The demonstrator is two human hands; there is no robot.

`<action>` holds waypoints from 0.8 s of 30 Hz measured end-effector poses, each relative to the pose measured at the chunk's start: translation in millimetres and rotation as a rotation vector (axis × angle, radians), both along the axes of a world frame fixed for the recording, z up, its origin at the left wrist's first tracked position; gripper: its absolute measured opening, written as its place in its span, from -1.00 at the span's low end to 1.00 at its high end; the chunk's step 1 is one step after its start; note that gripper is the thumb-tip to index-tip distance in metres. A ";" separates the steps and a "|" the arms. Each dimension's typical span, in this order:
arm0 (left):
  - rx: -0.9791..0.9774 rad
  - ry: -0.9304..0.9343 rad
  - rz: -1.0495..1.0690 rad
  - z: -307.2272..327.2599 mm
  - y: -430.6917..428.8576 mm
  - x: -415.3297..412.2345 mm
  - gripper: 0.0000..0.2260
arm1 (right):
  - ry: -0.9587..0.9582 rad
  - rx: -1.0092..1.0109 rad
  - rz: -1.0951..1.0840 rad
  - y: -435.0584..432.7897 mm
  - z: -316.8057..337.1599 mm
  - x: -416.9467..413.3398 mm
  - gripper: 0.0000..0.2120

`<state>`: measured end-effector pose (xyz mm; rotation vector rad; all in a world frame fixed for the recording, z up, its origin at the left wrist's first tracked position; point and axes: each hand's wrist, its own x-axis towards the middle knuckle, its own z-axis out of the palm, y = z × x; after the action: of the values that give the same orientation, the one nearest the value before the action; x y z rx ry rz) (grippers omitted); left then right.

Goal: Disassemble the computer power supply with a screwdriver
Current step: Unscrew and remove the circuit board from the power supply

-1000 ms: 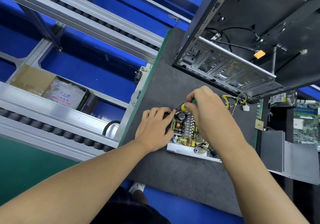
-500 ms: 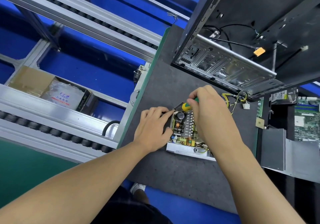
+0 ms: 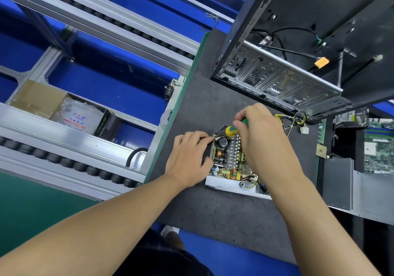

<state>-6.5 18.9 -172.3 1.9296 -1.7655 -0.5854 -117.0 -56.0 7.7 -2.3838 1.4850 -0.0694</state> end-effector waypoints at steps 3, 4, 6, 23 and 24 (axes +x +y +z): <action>0.005 -0.007 -0.003 -0.4 0.3 -0.3 -0.53 | 0.004 0.002 0.009 0.9 -0.1 0.9 -0.87; 0.006 -0.011 -0.004 -0.4 0.2 -0.4 -0.52 | 0.007 0.002 0.013 1.5 0.1 1.1 -0.87; 0.007 -0.017 -0.006 -0.4 -0.1 -0.5 -0.52 | 0.015 0.000 0.019 2.4 0.1 1.4 -0.87; 0.075 0.043 0.102 6.0 -10.0 -6.9 -0.57 | 0.149 -0.069 0.027 4.0 -1.7 15.0 -0.82; 0.078 0.045 0.108 5.9 -10.6 -7.1 -0.57 | 0.181 -0.079 0.021 4.3 -1.9 17.1 -0.79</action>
<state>-13.5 8.3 -166.4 2.0334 -1.6219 -0.6629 -99.8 -51.7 5.8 -2.5262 1.5628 0.0975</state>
